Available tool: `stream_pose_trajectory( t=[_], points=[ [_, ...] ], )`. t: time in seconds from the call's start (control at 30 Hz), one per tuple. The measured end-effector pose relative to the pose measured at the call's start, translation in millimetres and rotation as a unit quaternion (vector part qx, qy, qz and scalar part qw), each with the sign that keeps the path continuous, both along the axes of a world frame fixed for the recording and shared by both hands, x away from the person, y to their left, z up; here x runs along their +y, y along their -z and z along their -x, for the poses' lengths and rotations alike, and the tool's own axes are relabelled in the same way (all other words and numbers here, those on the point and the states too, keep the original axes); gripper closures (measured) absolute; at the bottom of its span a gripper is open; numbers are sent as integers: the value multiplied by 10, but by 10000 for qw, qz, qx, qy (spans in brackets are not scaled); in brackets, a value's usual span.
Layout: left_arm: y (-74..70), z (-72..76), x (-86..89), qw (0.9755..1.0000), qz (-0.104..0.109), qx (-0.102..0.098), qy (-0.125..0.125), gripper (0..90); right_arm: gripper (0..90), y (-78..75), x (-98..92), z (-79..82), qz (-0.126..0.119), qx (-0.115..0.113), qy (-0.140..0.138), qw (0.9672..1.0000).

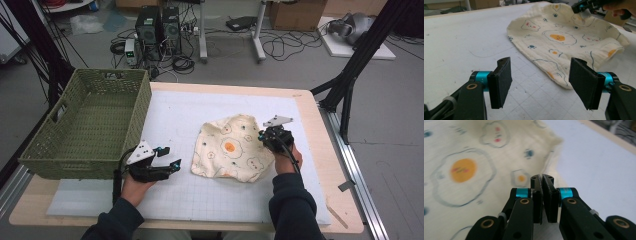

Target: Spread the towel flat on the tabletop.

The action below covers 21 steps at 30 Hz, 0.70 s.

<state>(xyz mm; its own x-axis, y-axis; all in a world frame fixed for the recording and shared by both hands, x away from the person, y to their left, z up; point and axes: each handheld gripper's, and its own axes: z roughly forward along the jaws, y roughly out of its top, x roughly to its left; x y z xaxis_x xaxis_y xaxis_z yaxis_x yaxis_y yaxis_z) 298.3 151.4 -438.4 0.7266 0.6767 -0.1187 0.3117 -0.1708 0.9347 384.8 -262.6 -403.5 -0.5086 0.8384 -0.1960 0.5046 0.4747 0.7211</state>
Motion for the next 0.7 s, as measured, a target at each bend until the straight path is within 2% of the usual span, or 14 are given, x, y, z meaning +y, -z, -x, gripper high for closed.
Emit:
stream_pose_trajectory(
  t=[0.1, 0.17, 0.23, 0.33, 0.5, 0.57, 0.7],
  points=[
    [4, -1, 5, 10000, 5, 6, -19, 349, 846, -6, -81, -127, 71, -78, 369, 9993],
    [4, -1, 13, 10000, 5, 15, -17, 350, 754, 17, -122, -185, 188, -122, 646, 9977],
    [5, -1, 25, 10000, 9, 21, -28, 350, 684, 32, -156, -199, 138, -134, 764, 9969],
    [13, -5, 32, 10000, 22, 48, -35, 350, 623, 16, -164, -163, 100, -169, 697, 9974],
    [17, 1, 10, 10000, -38, 59, 2, 350, 495, -104, -207, 2, -150, -495, 593, 9969],
    [20, 2, 0, 10000, -36, 66, 8, 349, 477, -158, -261, 100, -386, -627, 553, 9958],
    [22, -3, 0, 10000, -35, 66, -8, 349, 460, -216, -322, 279, -545, -712, 419, 9951]
  ],
)
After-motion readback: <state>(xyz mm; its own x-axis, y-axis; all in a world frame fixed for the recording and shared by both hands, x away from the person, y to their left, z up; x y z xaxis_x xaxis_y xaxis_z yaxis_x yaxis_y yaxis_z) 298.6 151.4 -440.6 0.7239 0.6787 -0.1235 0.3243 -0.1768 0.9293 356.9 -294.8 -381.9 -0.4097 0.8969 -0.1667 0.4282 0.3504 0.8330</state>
